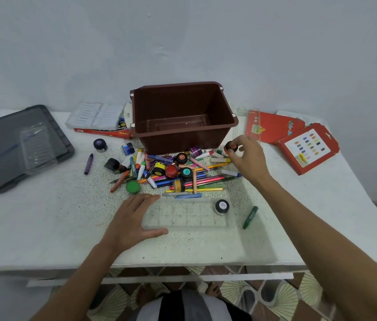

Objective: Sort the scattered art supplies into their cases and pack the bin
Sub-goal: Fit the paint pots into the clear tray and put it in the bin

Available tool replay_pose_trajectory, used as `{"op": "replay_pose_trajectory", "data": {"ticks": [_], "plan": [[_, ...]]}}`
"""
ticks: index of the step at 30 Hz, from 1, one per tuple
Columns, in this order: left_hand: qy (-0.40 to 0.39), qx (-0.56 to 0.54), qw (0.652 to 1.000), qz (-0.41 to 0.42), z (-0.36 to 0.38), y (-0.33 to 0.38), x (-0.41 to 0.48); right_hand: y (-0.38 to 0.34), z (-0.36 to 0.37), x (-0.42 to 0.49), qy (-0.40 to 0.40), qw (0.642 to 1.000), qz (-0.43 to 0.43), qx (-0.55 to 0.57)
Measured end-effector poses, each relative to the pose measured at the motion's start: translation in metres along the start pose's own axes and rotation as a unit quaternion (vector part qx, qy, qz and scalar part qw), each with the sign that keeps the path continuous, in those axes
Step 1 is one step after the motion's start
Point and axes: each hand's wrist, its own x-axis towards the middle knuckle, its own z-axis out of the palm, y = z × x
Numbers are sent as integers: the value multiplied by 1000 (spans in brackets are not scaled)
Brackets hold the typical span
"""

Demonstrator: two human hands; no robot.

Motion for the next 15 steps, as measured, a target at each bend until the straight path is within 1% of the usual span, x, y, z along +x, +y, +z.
{"op": "replay_pose_trajectory", "data": {"ticks": [3,7,12,15], "plan": [[-1,4,1000,-3,1,-1,0,-19,-12,-35,-33,999,-6,33],[1,9,1000,-2,1,-1,0,-37,-24,-84,-79,994,-60,53],[4,8,1000,5,2,0,0,-30,-31,-136,-131,984,-118,22],[9,9,1000,11,2,0,0,-20,-26,-153,-140,983,-121,5]]}}
